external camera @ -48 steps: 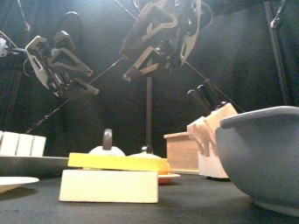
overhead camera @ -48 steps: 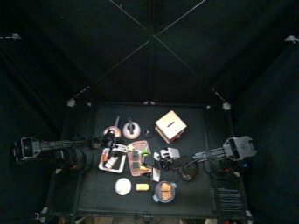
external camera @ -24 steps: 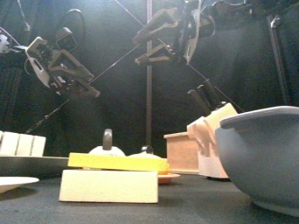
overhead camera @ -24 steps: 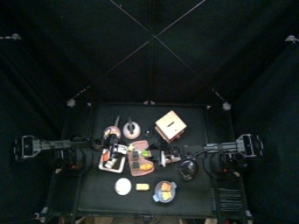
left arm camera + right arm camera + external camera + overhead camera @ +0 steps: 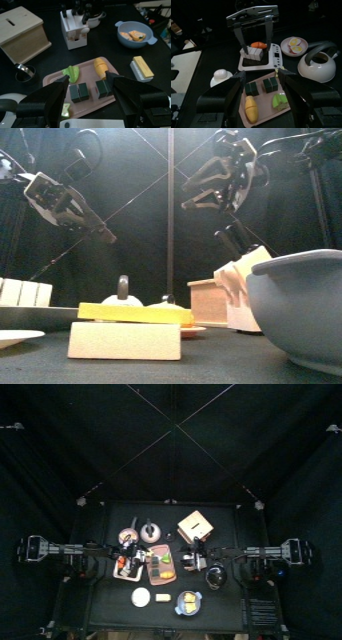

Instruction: Grab half of green sushi roll

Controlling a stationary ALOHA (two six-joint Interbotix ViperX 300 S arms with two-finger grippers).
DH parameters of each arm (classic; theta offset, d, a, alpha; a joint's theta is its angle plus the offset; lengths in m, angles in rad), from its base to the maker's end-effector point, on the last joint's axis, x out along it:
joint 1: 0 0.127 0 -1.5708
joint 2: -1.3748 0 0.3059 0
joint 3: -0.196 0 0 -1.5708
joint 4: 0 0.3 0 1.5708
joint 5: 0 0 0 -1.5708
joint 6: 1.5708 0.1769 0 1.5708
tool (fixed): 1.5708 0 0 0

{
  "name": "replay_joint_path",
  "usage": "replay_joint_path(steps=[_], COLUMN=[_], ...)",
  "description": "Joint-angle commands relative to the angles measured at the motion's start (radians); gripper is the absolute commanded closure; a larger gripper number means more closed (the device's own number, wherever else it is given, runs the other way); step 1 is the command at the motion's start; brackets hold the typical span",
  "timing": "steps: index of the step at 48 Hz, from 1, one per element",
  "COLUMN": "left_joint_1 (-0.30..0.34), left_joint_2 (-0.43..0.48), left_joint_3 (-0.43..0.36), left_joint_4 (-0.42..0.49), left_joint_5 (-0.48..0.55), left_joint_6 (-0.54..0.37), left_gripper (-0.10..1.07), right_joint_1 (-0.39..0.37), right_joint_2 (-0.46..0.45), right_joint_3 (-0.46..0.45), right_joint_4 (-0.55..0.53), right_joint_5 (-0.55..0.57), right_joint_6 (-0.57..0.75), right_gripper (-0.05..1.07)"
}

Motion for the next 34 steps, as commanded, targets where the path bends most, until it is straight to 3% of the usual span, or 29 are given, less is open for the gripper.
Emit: replay_joint_path(steps=[1, 8, 21, 34], left_joint_1=[-0.044, -0.097, -0.11, -0.101], left_joint_2=[0.015, 0.091, 0.242, 0.337], left_joint_3=[-0.064, -0.117, -0.16, -0.192], left_joint_4=[-0.031, -0.112, -0.183, -0.183], left_joint_5=[0.117, 0.227, 0.245, 0.262], left_joint_6=[-0.002, 0.0, 0.002, 0.002], left_gripper=[0.04, 0.04, 0.04, 0.04], right_joint_1=[-0.002, 0.003, 0.005, -0.002], right_joint_2=[-0.048, -0.112, -0.296, -0.334], right_joint_3=[0.018, 0.064, 0.196, 0.238], right_joint_4=[0.003, 0.005, 0.035, 0.029], right_joint_5=[-0.037, -0.037, -0.063, -0.069], right_joint_6=[0.005, 0.011, 0.006, 0.002], right_gripper=[0.14, 0.14, 0.14, 0.14])
